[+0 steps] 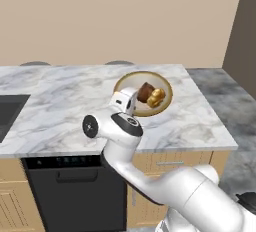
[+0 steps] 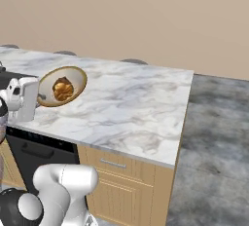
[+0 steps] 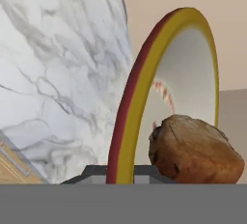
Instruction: Pick up the heated bread from the toaster oven and place it in the bowl. Then move the bread bowl to the dining counter.
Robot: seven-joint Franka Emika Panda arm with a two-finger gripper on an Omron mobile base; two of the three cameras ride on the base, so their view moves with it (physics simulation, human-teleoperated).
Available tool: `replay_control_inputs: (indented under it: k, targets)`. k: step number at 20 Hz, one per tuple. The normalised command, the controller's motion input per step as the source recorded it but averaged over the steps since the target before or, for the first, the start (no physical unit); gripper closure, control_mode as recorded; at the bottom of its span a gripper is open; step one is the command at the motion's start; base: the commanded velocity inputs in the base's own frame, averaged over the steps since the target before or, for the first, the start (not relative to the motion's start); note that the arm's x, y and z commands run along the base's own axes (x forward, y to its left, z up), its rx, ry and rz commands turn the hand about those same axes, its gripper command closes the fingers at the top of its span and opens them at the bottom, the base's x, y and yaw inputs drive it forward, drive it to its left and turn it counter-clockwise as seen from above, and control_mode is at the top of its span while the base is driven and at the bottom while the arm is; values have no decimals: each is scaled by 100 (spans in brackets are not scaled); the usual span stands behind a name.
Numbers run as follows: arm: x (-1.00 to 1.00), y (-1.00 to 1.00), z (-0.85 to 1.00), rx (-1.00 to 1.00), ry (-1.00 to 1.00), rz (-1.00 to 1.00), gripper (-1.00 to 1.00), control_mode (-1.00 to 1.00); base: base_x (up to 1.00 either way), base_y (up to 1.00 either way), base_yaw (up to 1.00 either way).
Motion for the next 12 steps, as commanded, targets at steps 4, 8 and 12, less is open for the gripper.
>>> replay_control_inputs:
  k: [4, 8, 12]
  targets:
    - [78, -32, -3, 5, 16, 16, 100, -100, 0, 0, 0]
    - [55, -31, -18, 8, 21, 16, 100, -100, 0, 0, 0]
    - [34, -16, -28, 5, 22, 16, 100, -100, 0, 0, 0]
